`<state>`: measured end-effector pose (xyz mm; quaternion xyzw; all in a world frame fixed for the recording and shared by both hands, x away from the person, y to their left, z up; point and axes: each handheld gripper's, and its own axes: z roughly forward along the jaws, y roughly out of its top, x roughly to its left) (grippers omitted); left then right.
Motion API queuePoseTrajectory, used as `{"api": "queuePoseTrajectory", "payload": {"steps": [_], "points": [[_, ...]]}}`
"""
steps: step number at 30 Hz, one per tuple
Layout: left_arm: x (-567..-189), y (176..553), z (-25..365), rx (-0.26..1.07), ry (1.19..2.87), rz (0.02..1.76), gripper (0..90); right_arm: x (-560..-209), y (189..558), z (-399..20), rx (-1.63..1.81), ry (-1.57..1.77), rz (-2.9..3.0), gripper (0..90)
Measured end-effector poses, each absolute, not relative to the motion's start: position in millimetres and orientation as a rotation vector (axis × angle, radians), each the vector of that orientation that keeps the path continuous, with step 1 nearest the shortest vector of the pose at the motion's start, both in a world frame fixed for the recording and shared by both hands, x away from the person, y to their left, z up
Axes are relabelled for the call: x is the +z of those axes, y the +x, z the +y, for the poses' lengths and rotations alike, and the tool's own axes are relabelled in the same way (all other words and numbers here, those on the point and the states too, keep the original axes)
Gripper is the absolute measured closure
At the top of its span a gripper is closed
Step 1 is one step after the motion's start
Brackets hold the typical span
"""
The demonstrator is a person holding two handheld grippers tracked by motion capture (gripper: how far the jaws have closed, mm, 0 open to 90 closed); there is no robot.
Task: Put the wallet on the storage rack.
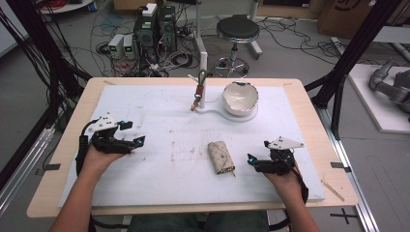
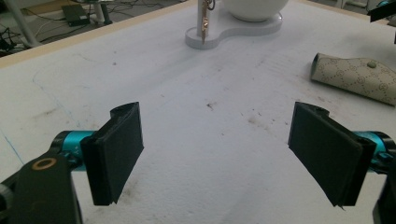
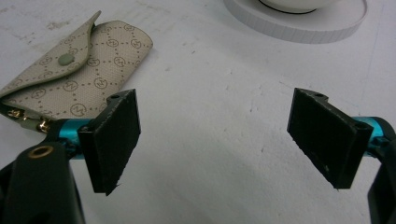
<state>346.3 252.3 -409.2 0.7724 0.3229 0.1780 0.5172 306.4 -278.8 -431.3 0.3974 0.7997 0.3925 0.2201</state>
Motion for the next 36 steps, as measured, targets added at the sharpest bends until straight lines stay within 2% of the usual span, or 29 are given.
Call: {"api": "queuePoseTrajectory", "payload": {"steps": [20, 36], "points": [[-411, 345, 258, 0.429, 1.856, 0.788, 17.9, -425, 293, -224, 1.092, 1.11, 2.235, 17.5], [-413, 340, 266, 0.439, 1.858, 0.815, 17.9, -435, 294, -180, 1.006, 1.203, 2.243, 17.4]]}}
